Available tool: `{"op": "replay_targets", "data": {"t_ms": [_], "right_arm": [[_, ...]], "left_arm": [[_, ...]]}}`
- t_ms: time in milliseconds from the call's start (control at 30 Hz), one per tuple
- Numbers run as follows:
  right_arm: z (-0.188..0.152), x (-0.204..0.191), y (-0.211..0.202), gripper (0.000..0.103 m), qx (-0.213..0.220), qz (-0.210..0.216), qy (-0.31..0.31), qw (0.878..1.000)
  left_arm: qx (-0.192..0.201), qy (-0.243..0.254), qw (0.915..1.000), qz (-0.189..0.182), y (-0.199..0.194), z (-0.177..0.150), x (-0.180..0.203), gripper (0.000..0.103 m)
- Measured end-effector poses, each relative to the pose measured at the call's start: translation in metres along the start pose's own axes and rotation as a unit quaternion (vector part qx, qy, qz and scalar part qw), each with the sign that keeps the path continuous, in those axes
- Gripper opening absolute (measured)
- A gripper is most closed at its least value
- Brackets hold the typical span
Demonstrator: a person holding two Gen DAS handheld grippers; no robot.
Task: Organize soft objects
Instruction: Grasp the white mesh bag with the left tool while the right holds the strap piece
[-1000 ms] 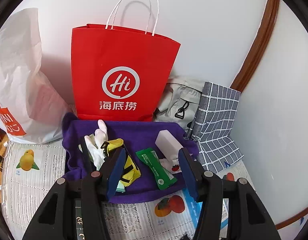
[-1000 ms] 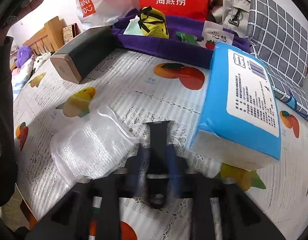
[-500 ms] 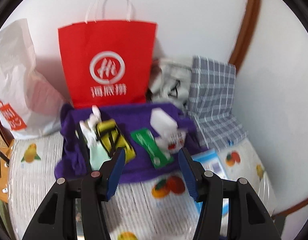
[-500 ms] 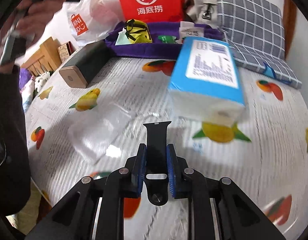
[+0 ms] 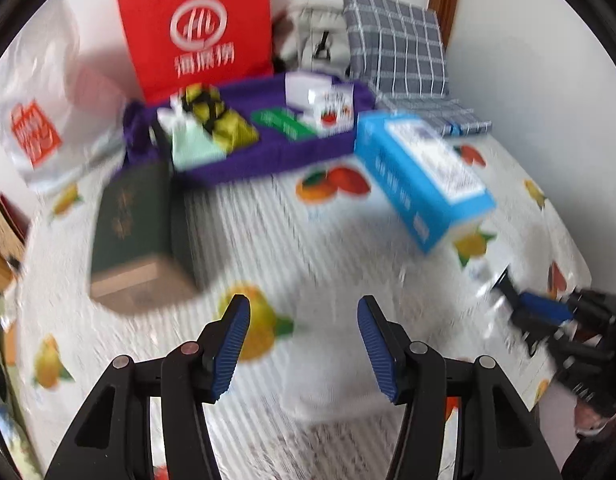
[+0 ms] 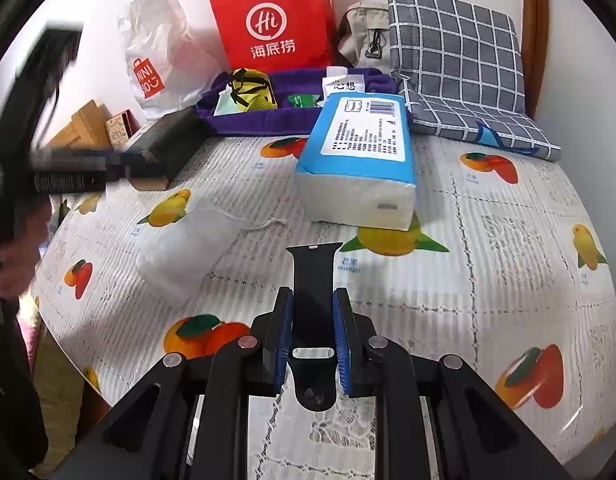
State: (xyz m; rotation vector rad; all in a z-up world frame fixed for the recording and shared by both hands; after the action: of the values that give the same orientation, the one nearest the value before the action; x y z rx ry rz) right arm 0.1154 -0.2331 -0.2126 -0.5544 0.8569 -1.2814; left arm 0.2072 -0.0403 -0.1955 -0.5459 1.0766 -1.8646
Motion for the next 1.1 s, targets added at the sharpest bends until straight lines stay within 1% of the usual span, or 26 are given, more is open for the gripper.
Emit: {"op": "replay_targets", "data": {"t_ms": [100,233,300,333,400,500,600,733,800,933,1000,1100], "right_arm": [[-0.002,0.004,-0.003,0.02,0.005,-0.006,0.004,1.0],[-0.004,0.015,0.002,0.02,0.004,-0.023,0.019,1.0],[-0.006,0.021,0.006,0.02,0.001,-0.027,0.027,0.999],[-0.006,0.024,0.008,0.02,-0.001,-0.029,0.03,0.999],[-0.007,0.028,0.012,0.02,-0.003,-0.034,0.035,0.999],[-0.008,0.034,0.016,0.02,-0.005,-0.036,0.044,0.998],[-0.009,0.037,0.019,0.02,-0.006,-0.038,0.048,0.998],[-0.011,0.042,0.024,0.02,-0.01,-0.038,0.055,0.998],[-0.012,0.044,0.029,0.02,-0.008,-0.046,0.05,0.998],[-0.011,0.044,0.031,0.021,0.002,-0.05,0.042,0.998],[-0.011,0.044,0.032,0.021,0.006,-0.049,0.041,0.998],[-0.011,0.047,0.032,0.022,0.009,-0.036,0.05,0.998]], "left_arm": [[-0.027,-0.017,0.9993,-0.019,0.022,-0.019,-0.001,0.054],[-0.038,-0.029,0.9983,-0.034,0.039,-0.031,-0.001,0.054],[-0.027,-0.021,0.9989,-0.033,0.039,-0.03,0.003,0.06],[-0.025,-0.016,0.9988,-0.039,0.039,-0.03,0.006,0.062],[-0.022,-0.017,0.9985,-0.047,0.041,-0.029,0.01,0.071],[-0.019,-0.008,0.9989,-0.042,0.043,-0.027,0.016,0.075],[-0.021,-0.001,0.9988,-0.044,0.045,-0.025,0.023,0.081],[-0.024,0.013,0.9987,-0.044,0.049,-0.021,0.035,0.086],[-0.027,0.017,0.9988,-0.037,0.052,-0.021,0.04,0.092],[-0.032,0.04,0.9986,-0.016,0.056,-0.021,0.049,0.096],[-0.031,0.045,0.9985,-0.011,0.058,-0.021,0.051,0.1],[-0.021,0.044,0.9988,-0.009,0.058,-0.02,0.052,0.101]]}}
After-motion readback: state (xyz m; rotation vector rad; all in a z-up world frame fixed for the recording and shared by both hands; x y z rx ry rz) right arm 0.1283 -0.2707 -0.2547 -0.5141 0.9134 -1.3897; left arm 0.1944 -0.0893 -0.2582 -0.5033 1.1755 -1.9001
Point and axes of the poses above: each gripper's, at about its wrist camera, not at the fingertips, and y roughly the way its jaws point, x to its right, z to its top, the point moved 4 cm from there along y, roughly the way its jaws point, and after that the axes turned 9 degrees about y, right-handed, at the moved point
